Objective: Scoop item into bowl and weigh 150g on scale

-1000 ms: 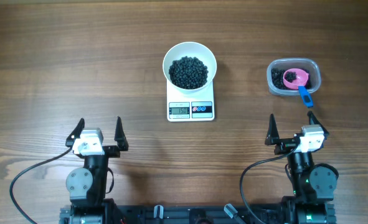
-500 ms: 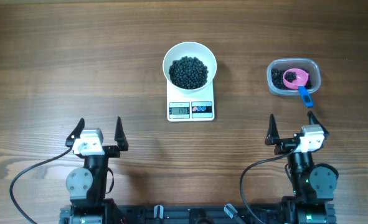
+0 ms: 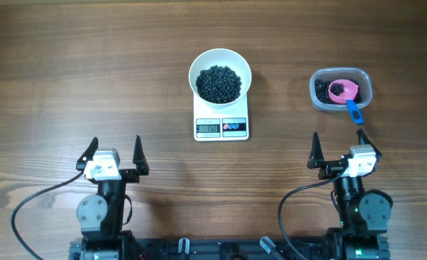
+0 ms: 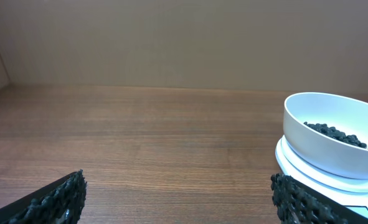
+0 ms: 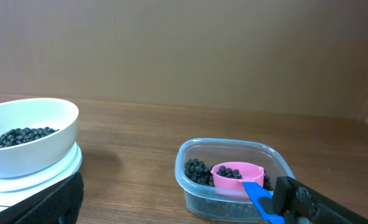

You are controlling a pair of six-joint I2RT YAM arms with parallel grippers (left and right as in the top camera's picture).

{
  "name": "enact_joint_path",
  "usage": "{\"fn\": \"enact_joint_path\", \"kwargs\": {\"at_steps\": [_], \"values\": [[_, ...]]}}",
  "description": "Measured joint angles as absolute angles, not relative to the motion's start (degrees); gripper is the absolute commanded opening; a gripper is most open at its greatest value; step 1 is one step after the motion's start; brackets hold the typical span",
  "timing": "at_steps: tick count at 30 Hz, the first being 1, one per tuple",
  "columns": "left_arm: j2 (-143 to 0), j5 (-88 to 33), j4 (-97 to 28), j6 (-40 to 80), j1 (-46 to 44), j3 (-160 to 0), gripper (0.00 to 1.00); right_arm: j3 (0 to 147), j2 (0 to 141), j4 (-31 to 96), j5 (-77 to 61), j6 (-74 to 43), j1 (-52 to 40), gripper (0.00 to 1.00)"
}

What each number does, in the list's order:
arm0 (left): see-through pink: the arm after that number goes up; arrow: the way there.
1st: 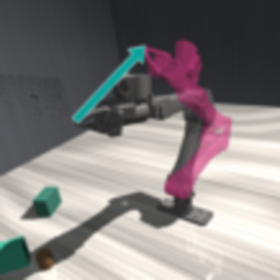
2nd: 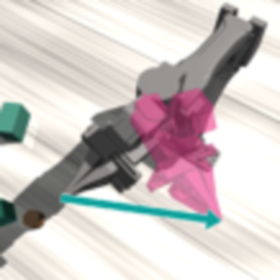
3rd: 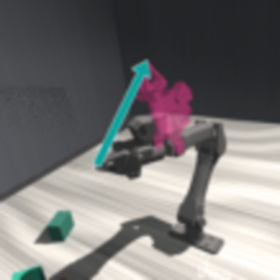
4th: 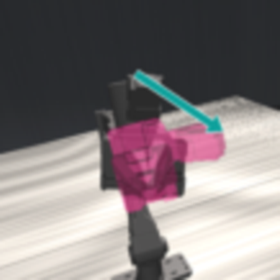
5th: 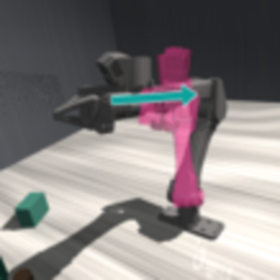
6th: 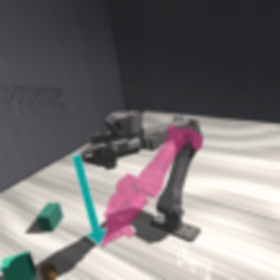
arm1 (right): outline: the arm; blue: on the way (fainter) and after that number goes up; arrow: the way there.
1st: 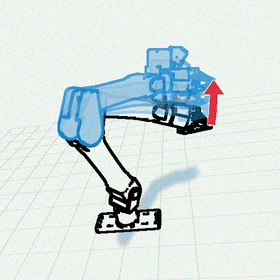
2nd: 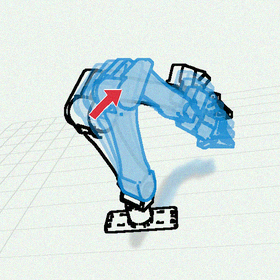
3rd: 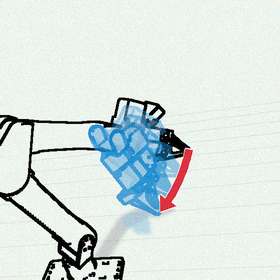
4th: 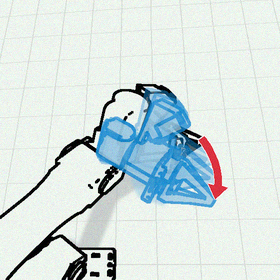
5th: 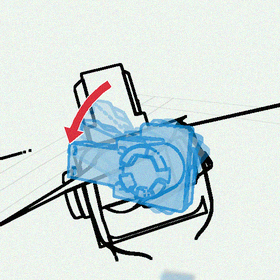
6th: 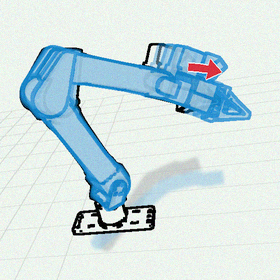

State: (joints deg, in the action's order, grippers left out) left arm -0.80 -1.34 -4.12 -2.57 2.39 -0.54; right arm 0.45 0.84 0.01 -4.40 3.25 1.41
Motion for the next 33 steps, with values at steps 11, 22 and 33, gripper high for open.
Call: {"fn": "enact_joint_path", "kwargs": {"at_steps": [11, 22, 33], "values": [[-0.8, -1.4, -4.1, -2.5, 2.4, -0.5, 1.00, 0.4, 0.8, 0.0, -4.4, 3.2, 1.4, 1.00], [-1.9, -1.4, -4.1, 1.2, -1.2, -0.5, 1.00, 0.4, 0.8, 0.0, -4.4, 3.2, 1.4, 1.00], [-0.8, -1.4, -4.1, 1.2, -2.2, -0.5, 1.00, 0.4, 0.8, 0.0, -4.4, 3.2, 1.4, 1.00]]}}
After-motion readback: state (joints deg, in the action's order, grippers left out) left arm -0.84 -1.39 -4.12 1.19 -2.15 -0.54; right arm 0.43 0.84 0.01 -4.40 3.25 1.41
